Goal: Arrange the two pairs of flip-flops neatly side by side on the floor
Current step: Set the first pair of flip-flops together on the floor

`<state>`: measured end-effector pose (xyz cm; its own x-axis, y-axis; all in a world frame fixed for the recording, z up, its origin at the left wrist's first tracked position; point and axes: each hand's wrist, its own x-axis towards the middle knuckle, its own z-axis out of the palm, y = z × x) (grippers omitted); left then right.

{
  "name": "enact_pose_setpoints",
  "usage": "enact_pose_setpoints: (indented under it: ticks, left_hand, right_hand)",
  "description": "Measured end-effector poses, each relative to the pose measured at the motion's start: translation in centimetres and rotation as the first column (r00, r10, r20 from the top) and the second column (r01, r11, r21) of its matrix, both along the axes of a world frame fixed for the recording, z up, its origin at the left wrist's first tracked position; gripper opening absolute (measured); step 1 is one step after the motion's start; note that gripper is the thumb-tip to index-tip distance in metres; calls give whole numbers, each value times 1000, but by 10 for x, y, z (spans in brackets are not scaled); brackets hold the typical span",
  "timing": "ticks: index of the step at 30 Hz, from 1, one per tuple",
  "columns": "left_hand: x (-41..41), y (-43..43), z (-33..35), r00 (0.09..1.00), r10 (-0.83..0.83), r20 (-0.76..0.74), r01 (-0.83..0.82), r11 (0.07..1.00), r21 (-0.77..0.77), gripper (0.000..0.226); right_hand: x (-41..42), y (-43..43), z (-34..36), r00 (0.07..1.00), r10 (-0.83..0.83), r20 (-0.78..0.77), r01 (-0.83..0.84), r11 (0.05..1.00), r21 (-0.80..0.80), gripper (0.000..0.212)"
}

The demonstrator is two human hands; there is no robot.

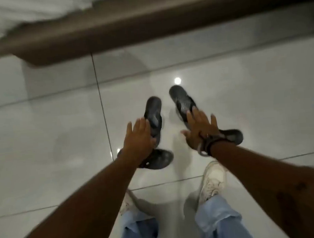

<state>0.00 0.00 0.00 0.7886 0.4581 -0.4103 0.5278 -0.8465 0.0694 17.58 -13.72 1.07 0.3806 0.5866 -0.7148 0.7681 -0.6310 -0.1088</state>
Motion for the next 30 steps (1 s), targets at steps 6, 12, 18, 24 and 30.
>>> enact_pose_setpoints:
  ticks: [6, 12, 18, 24, 30]
  left_hand:
    - [27, -2, -154, 960, -87, -267, 85, 996, -19, 61]
    - [33, -14, -196, 960, -80, -267, 91, 995, 31, 45]
    - [15, 36, -196, 996, -94, 10, 93, 992, 89, 21]
    - [-20, 99, -170, 999, 27, 45, -30, 997, 73, 19]
    - [-84, 150, -167, 982, 184, 36, -187, 978, 96, 10]
  right_hand:
    - [17, 30, -165, 988, 91, 127, -94, 995, 20, 67]
    - [21, 22, -212, 965, 68, 253, -101, 988, 121, 49]
    - [5, 76, -193, 983, -1, 185, -22, 992, 123, 21]
    - [-55, 155, -183, 986, -163, 20, 149, 940, 307, 24]
    - [-137, 226, -178, 1000, -22, 11, 18, 952, 306, 21]
